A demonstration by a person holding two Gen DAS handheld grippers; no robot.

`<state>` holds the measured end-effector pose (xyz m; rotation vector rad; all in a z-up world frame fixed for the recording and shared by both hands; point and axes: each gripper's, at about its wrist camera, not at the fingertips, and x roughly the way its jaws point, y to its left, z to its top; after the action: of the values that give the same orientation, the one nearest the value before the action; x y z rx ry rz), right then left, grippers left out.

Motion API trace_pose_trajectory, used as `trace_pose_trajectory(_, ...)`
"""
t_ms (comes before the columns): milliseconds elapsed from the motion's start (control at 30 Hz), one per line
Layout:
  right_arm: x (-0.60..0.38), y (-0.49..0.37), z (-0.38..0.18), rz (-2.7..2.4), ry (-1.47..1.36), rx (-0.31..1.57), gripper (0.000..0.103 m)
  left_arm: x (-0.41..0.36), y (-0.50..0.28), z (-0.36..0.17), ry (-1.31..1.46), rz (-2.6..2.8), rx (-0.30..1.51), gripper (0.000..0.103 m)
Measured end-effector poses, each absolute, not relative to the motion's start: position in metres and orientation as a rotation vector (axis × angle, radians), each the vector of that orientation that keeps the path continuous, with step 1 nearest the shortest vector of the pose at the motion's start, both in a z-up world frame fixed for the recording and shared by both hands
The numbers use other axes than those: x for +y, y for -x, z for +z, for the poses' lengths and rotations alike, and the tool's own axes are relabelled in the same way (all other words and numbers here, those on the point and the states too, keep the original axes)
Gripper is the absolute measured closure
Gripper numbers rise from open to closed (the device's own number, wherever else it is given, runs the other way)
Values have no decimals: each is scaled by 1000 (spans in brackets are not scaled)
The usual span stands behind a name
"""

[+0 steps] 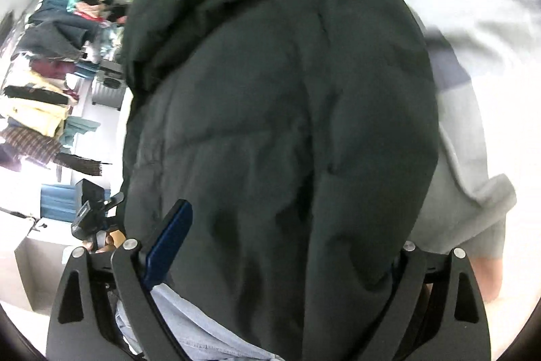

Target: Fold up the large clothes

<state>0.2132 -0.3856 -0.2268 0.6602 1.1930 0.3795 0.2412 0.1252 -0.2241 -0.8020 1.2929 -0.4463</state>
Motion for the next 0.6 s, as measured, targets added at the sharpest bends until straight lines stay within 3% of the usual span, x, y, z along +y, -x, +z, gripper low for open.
trace_pose_trajectory(167, -388, -206, -213, 413, -667, 1107, 18, 121, -237, -211, 810, -539, 1215, 26)
trace_pose_trajectory(367, -380, -183, -201, 335, -704, 1021, 18, 109, -235, -209, 755, -514, 1232, 26)
trace_pose_trajectory(433, -376, -179, -205, 255, -677, 1042, 21, 108, -235, -217, 717, -441, 1273, 34)
trace_pose_trajectory(533, -375, -178, -214, 144, -675, 1089, 36, 105, -237, -227, 689, -387, 1313, 37)
trace_pose_trajectory(600, -377, -180, -217, 88, -671, 1108, 60, 104, -239, -226, 677, -376, 1314, 47)
